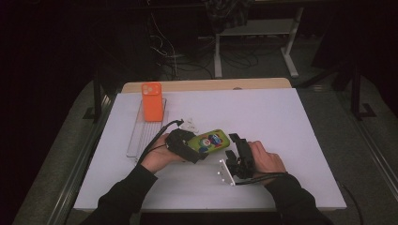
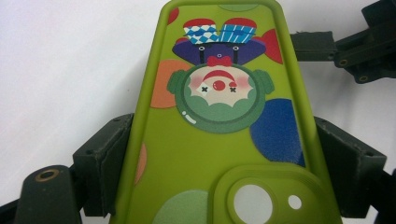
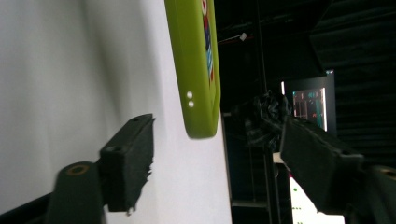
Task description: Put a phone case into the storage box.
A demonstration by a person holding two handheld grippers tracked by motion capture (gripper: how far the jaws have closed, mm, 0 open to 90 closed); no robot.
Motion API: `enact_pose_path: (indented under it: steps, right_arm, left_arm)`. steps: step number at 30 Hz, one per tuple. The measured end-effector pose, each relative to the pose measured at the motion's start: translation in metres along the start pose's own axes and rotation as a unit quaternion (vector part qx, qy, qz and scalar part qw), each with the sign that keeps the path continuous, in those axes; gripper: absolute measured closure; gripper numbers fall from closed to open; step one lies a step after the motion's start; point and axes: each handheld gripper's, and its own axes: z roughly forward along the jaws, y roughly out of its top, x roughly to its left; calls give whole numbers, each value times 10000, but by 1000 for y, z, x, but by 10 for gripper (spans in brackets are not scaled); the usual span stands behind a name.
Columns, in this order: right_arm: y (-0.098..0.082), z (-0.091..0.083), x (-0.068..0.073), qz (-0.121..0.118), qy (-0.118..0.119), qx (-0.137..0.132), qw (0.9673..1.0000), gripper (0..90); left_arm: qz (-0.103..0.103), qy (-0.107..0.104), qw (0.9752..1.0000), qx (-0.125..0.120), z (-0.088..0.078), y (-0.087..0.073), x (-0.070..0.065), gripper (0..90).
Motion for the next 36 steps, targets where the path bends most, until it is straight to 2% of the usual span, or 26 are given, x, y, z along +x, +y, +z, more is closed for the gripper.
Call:
enact_pose_path:
  steps: [2,3,6,8,12,14,16,17,19,21,27,30,33,34,36]
  right_arm:
    - [2,0,1,-61,-14,-43,10000,298]
    - [4,0,2,-8,-123,-116,9999,311]
    - [8,0,3,-21,-189,-164,9997,330]
    - [10,1,5,-73,-235,-201,9995,341]
    - [14,2,7,-84,-186,-247,9995,374]
    - [16,2,7,-97,-180,-277,9994,410]
    - [17,1,8,-153,-106,-284,9994,424]
    - [18,1,9,-165,-114,-301,9993,433]
    - [19,1,12,-209,-153,-339,9991,461]
    - [20,1,12,-243,-133,-337,9990,482]
    - [20,0,13,-308,-67,-308,9990,623]
    - [20,0,13,-351,-58,-321,9989,668]
    - [21,0,13,-400,-46,-329,9986,719]
    - [21,-1,13,-403,-34,-320,9987,738]
    - [21,-1,13,-393,-42,-322,9987,744]
  left_arm:
    - [-35,-9,10000,-27,1,0,-1,152]
    - [-40,-13,10000,-27,1,0,-1,152]
    - [-56,-20,10000,-35,1,0,-2,152]
    - [11,-26,10000,5,0,0,-1,152]
    - [-34,-32,10000,-62,2,0,-3,152]
    - [59,-54,10000,24,1,1,-3,152]
    - [-20,-71,10000,-23,3,1,-4,152]
    - [63,-73,10000,3,3,1,-4,152]
    - [9,-87,10000,-31,4,1,-6,152]
    - [137,-110,9998,44,3,1,-6,152]
    - [92,-102,9999,28,4,1,-5,152]
    - [108,-109,9999,32,4,1,-5,152]
    - [1,-143,9999,-56,4,1,-6,152]
    - [51,-165,9998,-17,3,1,-5,152]
    - [20,-187,9998,-56,3,1,-4,152]
